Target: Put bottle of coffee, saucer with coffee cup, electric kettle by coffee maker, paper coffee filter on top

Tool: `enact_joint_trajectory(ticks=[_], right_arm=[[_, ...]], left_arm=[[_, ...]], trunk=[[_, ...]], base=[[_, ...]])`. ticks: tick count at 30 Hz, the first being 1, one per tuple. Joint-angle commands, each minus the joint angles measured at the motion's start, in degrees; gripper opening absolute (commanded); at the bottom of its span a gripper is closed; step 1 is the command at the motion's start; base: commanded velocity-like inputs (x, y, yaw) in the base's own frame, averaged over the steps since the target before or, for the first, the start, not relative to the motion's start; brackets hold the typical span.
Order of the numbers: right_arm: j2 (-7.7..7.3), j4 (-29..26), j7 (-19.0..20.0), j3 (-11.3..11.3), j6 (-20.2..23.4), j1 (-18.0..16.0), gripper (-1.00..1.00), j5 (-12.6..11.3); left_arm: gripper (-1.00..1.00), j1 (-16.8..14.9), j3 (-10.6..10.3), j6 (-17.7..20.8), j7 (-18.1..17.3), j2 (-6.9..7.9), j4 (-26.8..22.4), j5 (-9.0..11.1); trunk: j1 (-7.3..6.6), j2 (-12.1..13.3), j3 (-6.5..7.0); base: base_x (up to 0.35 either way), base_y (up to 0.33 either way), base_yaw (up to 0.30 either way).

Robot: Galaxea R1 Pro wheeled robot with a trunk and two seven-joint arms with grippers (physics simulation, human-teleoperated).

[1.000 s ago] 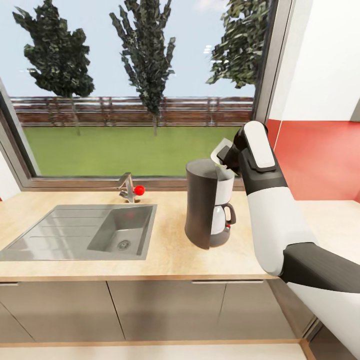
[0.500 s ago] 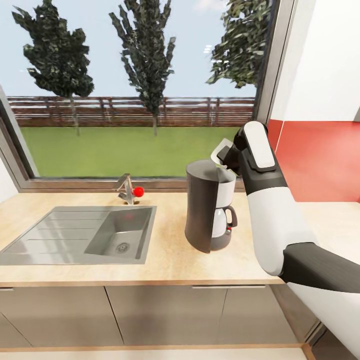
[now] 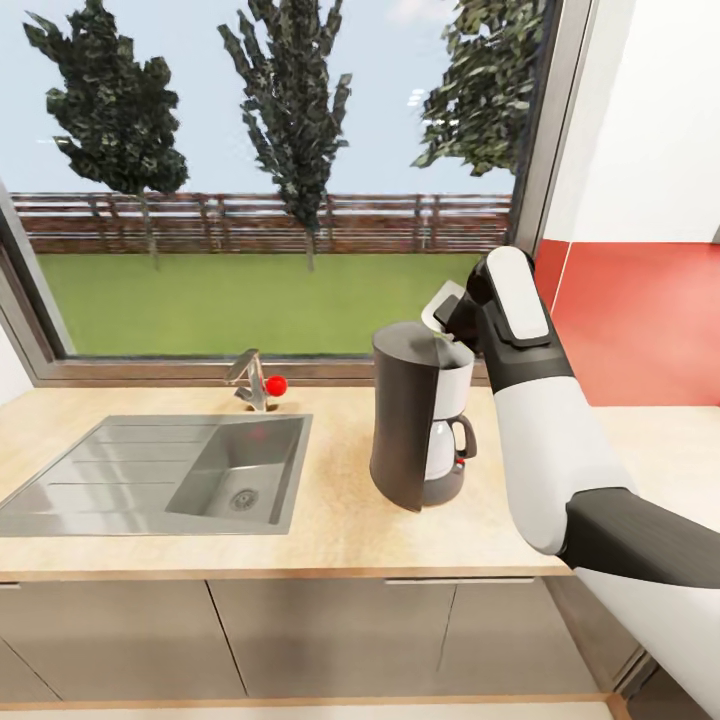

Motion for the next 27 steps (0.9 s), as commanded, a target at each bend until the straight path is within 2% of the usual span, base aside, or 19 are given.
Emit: enact_joint_trajectory(ticks=[1, 14, 20, 27], right_arm=[[0.02, -0.06, -0.36, -0.06, 0.36, -0.05, -1.0, -0.31], [0.02, -0.11, -0.35, -0.06, 0.36, -0.02, -1.0, -0.31], [0.02, -1.85, 0.35, 0.34, 0.95, -0.33, -1.0, -1.71], [0.02, -4.04, -0.74, -1.9, 1.13, -1.15, -1.0, -3.59]], left_arm=[[1.0, -0.04, 0.33, -0.34, -0.07, 0.0, 0.07, 0.07], [1.0, -0.04, 0.31, -0.34, -0.12, 0.03, 0.12, 0.06], [1.0, 0.49, 0.29, -0.61, -0.3, -0.24, 0.38, 0.11], [1.0, 0.58, 0.27, -0.6, -0.34, -0.26, 0.38, 0.11]], trunk=[[0.04, -0.12, -0.12], [0.04, -0.12, -0.12], [0.04, -0.12, -0.12], [0.04, -0.12, -0.12]], base=[[0.004, 0.0, 0.0], [0.049, 0.0, 0.0], [0.0, 0.0, 0.0], [0.0, 0.0, 0.0]])
